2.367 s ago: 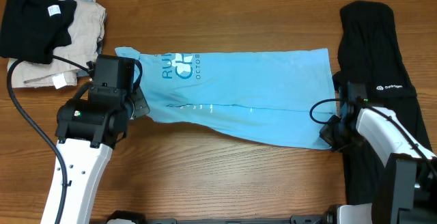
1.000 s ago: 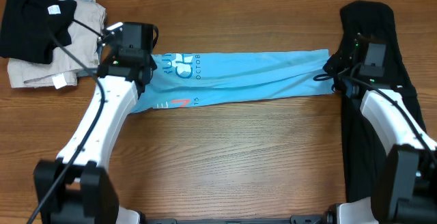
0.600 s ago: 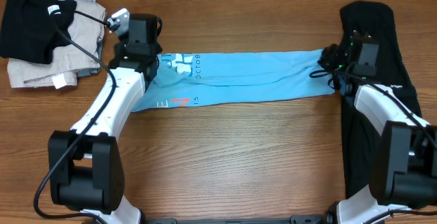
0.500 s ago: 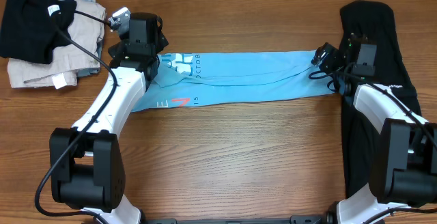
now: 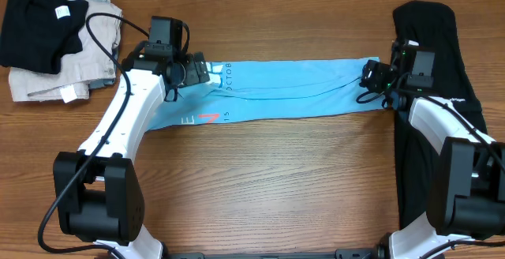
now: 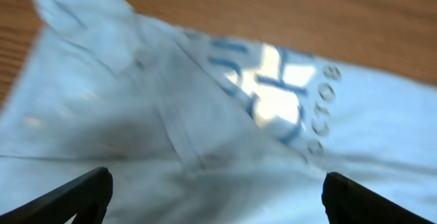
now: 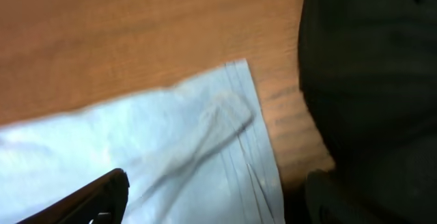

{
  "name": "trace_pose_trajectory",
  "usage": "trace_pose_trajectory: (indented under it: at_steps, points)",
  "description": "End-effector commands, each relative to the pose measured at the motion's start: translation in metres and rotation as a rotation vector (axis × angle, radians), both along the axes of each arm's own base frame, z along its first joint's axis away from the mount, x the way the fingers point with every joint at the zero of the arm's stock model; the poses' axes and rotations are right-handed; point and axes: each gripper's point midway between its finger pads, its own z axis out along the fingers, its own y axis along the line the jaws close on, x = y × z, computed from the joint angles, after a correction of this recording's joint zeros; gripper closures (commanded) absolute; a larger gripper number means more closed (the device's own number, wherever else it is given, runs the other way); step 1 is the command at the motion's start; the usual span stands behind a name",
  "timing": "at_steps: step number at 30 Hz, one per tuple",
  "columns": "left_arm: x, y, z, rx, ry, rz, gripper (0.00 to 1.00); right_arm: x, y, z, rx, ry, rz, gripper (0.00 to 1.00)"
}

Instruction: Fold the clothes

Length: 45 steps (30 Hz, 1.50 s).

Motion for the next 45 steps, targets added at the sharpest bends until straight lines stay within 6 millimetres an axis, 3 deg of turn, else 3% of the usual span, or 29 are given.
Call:
trace_pose_trajectory:
  at_steps: [1,5,9,18,26,30,35,45]
  points:
    - [0.001,-0.026,0.012,-0.134,-0.008,-0.102,0.00,0.005,0.008,0.016,-0.047,0.028,0.090,0.14]
    - [0.000,-0.036,0.014,-0.185,-0.004,-0.128,0.00,0.002,0.017,0.039,-0.013,0.126,0.117,0.14]
    - [-0.002,-0.038,0.014,-0.197,0.003,-0.128,0.00,-0.004,0.024,0.048,0.039,0.189,0.127,0.22]
    - [-0.010,-0.049,0.013,-0.254,0.036,-0.157,0.00,-0.033,0.030,0.017,0.105,0.372,0.099,0.27]
    - [-0.017,-0.048,0.010,-0.256,0.066,-0.155,0.00,-0.017,0.000,0.005,-0.034,0.345,0.017,0.31]
    - [-0.018,-0.048,0.009,-0.256,0.070,-0.154,0.00,-0.020,-0.004,-0.013,0.006,0.386,-0.016,0.33]
    - [-0.018,-0.048,0.009,-0.255,0.071,-0.155,0.00,-0.021,-0.013,-0.022,0.048,0.400,-0.036,0.37]
    - [-0.019,-0.051,0.009,-0.255,0.072,-0.168,0.00,-0.032,-0.063,-0.038,0.159,0.417,-0.188,0.36]
